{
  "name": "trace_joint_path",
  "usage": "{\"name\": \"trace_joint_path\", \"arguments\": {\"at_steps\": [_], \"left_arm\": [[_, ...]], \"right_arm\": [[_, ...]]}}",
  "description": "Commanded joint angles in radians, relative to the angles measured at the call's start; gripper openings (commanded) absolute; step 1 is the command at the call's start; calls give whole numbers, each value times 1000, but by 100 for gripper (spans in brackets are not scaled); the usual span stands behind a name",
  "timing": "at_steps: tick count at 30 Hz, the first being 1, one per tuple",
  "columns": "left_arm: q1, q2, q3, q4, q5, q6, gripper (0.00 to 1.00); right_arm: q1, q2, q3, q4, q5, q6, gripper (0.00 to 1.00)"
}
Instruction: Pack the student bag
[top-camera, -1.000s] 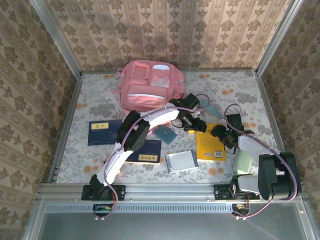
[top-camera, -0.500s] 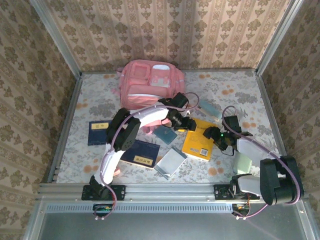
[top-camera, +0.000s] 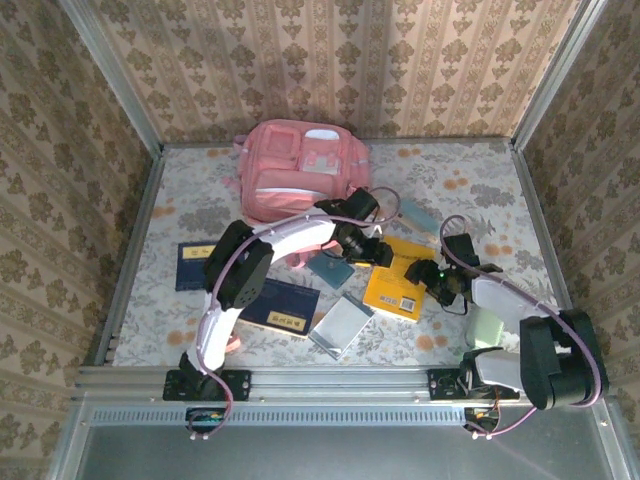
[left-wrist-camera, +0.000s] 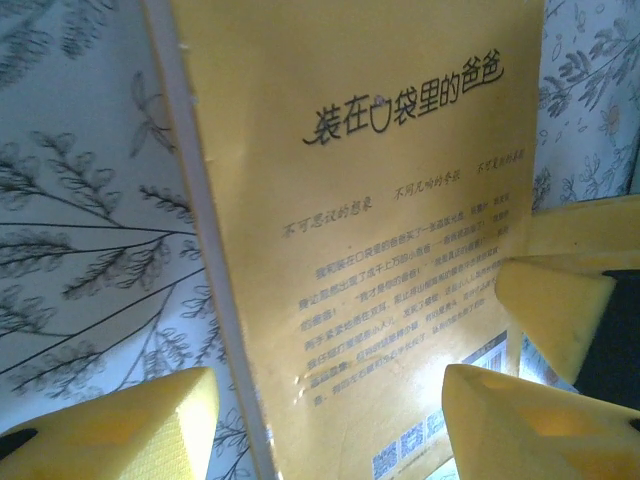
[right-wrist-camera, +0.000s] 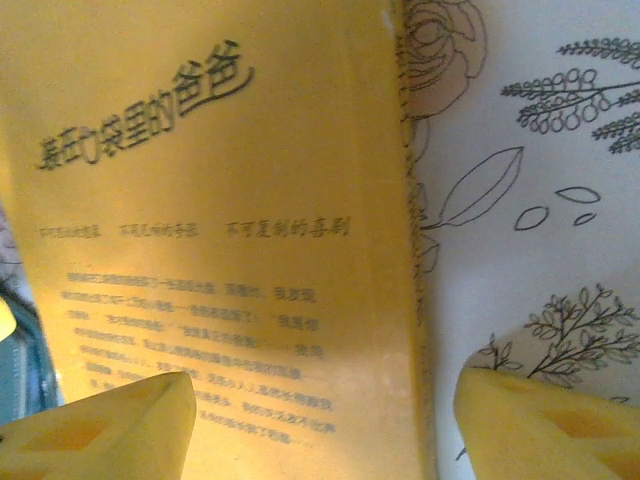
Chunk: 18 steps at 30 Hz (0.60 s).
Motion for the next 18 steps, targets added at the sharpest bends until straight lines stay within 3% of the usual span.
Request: {"name": "trace_joint_path", "arguments": {"at_steps": [1, 10, 18], "left_arm": [[-16, 40, 41, -8, 4, 11, 62], [-34, 86, 30, 45, 62, -6, 62], [-24, 69, 5, 63, 77, -10, 60]], "right_arm": [[5, 60, 10, 22, -41, -34, 72], [7, 55, -2, 176, -261, -18, 72], [6, -37, -35, 297, -380, 80, 68]]}}
